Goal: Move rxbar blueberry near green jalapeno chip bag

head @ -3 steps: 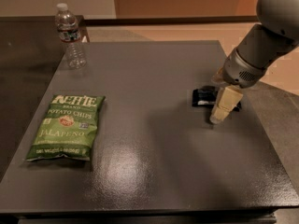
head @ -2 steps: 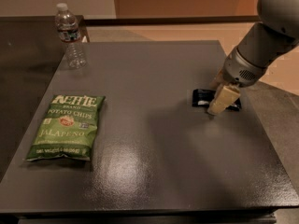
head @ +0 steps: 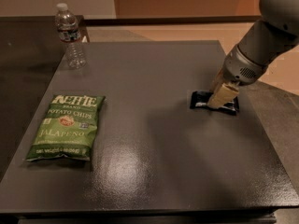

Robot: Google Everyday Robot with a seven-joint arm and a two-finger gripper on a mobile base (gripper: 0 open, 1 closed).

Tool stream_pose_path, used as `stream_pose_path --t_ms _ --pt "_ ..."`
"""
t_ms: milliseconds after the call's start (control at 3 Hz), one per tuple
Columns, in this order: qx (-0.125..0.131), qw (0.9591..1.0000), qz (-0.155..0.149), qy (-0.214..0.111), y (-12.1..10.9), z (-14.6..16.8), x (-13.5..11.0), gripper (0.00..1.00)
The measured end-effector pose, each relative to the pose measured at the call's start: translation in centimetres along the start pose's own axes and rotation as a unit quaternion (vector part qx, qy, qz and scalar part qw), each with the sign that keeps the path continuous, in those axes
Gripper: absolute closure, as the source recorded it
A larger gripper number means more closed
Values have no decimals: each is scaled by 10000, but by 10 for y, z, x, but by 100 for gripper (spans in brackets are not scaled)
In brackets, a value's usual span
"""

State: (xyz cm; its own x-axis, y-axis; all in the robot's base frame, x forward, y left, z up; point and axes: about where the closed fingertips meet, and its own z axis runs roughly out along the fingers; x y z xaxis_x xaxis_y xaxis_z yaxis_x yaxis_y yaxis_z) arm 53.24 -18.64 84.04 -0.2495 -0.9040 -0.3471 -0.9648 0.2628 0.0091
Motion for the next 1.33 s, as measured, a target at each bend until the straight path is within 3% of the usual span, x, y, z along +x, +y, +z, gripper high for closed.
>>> stream_pose_path --t_ms 333,667,1333 --pt "0 10000 -12 -67 3 -3 -5 100" --pt "-29 9998 -93 -169 8 -6 -19 100" --pt "-128 9972 -441 -594 24 -17 -86 100"
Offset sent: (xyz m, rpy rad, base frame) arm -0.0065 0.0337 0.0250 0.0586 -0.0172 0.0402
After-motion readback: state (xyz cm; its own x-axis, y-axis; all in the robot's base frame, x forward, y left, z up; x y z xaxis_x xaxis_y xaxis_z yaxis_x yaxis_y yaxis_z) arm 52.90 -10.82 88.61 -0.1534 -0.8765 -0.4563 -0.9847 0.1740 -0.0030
